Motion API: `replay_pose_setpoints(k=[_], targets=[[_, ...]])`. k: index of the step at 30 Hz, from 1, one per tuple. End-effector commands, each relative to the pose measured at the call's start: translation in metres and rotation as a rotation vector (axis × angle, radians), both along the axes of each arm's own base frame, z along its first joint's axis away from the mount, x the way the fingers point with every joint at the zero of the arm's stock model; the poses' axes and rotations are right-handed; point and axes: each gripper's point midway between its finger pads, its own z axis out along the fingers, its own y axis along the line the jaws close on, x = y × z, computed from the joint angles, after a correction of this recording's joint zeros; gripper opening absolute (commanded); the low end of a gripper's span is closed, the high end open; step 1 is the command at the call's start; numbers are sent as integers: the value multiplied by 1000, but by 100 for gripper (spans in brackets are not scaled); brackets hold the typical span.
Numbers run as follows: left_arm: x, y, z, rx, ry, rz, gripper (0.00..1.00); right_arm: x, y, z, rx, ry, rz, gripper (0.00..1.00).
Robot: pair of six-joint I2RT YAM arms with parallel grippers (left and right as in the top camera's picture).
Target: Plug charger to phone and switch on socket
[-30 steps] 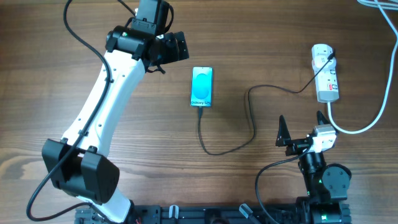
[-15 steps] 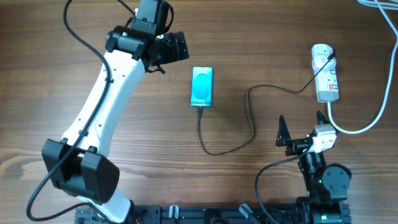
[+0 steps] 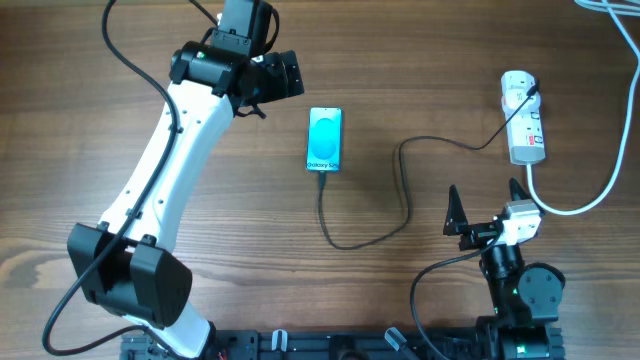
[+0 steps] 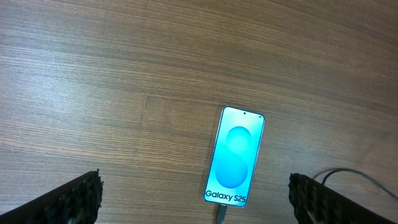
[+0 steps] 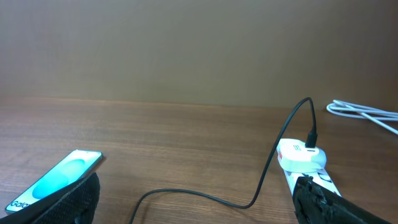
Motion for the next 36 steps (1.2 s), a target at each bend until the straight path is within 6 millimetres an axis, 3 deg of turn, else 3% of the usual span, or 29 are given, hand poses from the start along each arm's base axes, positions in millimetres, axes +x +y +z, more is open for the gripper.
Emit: replay_pose_setpoints(k=[1,4,7,19,24,29,36], targets=[[-5,6,25,-15,-58,18,100,-1,-3,3,11,-15,-19,100],[-14,9,55,-38,-126,18,100,-1,-3,3,11,-14,-19,100],[-18,10,61,-43,-141,18,100,-1,-3,3,11,-14,-19,100],[-73,34,0,2,-62,27,100,-1,-3,3,11,-15,-19,100],[-85,36,-2,-42,-209,7,100,-1,-3,3,11,-14,-19,100],[-110,29,2,-22,-389,-215,100,-1,-3,3,11,-14,-19,100],[-156,63,1,-44,-519,-211,100,-1,-3,3,11,-15,-19,100]])
